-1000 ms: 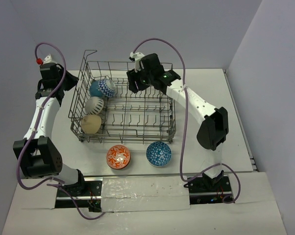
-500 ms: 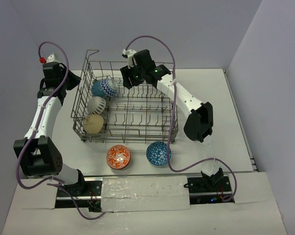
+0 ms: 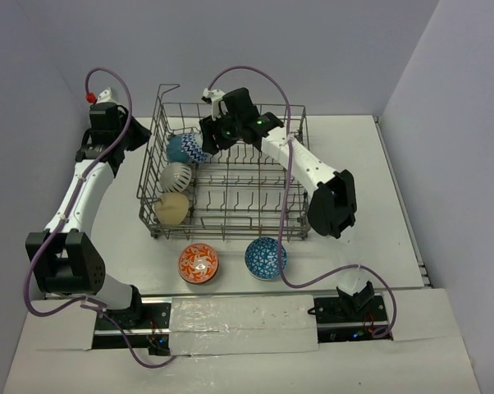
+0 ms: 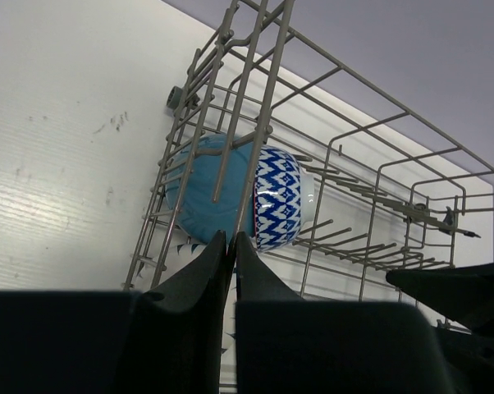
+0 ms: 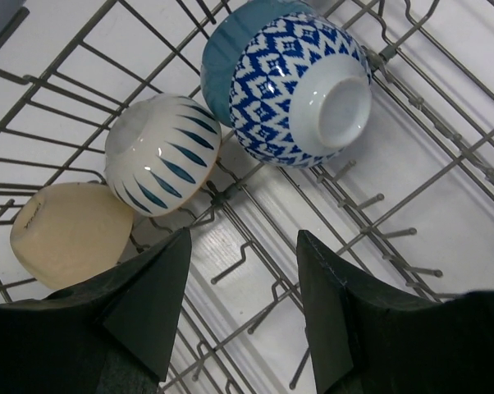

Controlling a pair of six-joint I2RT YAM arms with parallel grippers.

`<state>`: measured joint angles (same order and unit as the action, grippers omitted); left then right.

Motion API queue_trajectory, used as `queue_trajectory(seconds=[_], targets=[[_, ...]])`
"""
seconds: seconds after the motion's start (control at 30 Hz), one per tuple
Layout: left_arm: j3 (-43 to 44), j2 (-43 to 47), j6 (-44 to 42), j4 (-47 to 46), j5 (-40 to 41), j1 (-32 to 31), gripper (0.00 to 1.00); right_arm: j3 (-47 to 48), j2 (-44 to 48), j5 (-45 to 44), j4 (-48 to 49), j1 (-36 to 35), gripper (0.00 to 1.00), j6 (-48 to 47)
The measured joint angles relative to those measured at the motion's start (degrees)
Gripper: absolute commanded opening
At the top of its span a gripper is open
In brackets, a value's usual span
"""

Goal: Load the bowls into the dish rack
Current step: Move the dish rack to the center of the board.

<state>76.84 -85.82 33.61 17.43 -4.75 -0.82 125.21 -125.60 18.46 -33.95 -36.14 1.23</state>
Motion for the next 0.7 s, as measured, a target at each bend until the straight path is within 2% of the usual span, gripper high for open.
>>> queue_trajectory(seconds=[0.33,0.47,0.7], targets=[[0.31,0.0,0.0,0.63,-0.11,-2.45,0.0,-0.02,-1.22,-1.97,0.07,0.0,0.6,-0.07],[0.33,0.0,0.0,0.7,-0.11,-2.49,0.0,-0.11,-2.05,-2.95,0.35,0.42,0.55,-0.02],[0.33,0.0,0.0,0.74,-0.15,-2.49,0.0,-4.37,-2.51,4.13,5.46,4.35,0.5,2.45]])
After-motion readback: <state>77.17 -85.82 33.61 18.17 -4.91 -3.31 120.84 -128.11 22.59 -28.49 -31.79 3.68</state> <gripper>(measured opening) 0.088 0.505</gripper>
